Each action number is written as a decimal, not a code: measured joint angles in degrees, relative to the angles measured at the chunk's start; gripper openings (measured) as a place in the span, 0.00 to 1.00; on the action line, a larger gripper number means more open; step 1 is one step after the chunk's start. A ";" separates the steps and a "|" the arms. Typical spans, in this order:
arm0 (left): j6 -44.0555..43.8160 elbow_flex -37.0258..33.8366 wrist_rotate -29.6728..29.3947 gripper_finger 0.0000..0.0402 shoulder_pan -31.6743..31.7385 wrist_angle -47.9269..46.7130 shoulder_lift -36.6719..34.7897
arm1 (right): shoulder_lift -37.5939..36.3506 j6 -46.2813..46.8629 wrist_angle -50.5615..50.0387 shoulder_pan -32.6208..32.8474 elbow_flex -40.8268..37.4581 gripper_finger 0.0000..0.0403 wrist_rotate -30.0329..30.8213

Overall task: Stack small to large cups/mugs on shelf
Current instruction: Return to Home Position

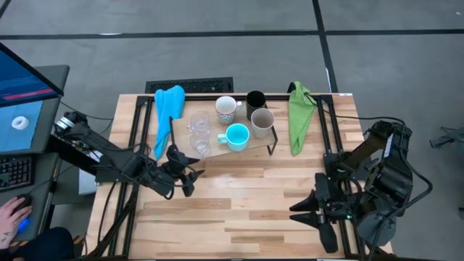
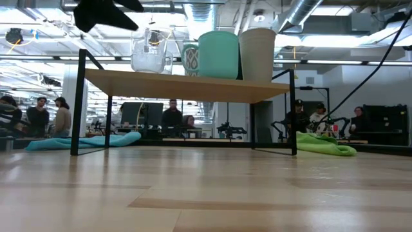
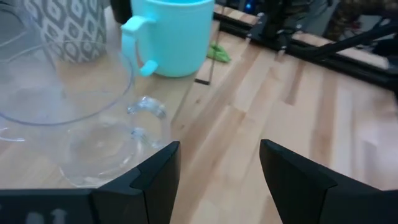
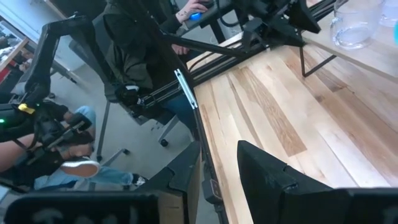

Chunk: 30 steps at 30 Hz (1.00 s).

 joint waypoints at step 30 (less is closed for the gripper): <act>26.60 19.65 33.01 0.52 -8.14 9.46 -16.12 | -7.33 -36.01 12.37 -10.26 0.00 0.31 -0.15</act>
